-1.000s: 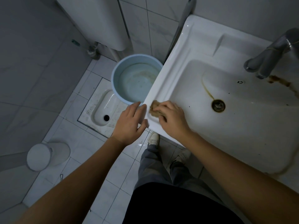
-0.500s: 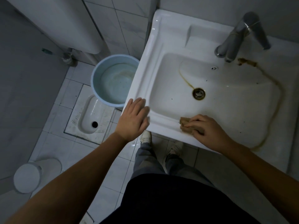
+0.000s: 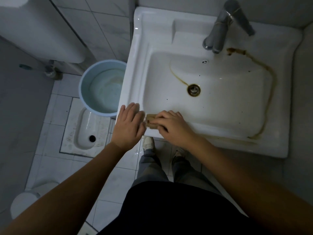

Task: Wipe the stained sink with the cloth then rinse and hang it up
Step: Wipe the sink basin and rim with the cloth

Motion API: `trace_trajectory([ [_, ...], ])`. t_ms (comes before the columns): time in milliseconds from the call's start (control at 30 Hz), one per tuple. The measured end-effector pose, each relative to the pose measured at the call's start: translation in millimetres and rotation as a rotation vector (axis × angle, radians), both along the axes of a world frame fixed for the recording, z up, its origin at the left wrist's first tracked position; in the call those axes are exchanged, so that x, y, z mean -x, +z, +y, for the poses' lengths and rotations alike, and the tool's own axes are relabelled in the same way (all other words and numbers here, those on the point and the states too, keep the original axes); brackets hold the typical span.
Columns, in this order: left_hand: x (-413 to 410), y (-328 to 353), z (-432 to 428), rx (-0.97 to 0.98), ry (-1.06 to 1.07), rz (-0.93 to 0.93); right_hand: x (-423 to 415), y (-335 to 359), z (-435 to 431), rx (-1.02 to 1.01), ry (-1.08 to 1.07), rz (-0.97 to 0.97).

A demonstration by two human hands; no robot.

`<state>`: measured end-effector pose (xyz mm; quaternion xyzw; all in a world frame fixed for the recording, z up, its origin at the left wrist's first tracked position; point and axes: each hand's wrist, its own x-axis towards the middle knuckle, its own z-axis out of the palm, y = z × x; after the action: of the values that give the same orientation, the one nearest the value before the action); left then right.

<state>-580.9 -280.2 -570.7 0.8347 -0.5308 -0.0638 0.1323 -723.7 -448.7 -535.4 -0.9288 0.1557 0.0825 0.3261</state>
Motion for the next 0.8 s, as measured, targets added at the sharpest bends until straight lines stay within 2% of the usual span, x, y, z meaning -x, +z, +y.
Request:
trace_trajectory([
  [167,14.3,6.4,-17.9,-0.016,-0.094,0.017,82.9,5.9,-36.3,0.104,-0.101,0.063],
  [400,47.8,5.2,-59.4,-0.044,-0.304,0.095,168.9,16.1,-80.9,0.221,-0.388,0.254],
  [567,48.5,-5.9,-60.0,-0.026,-0.357,0.048,129.7,17.6,-49.5,0.253,-0.552,0.273],
  [700,48.2,-10.3,-59.8,0.006,-0.362,0.047,78.4,22.2,-6.7,0.142,-0.447,0.142],
  [800,47.6,-11.2,-59.0,0.027,-0.345,0.073,72.0,23.3,5.2,0.117,-0.33,0.05],
])
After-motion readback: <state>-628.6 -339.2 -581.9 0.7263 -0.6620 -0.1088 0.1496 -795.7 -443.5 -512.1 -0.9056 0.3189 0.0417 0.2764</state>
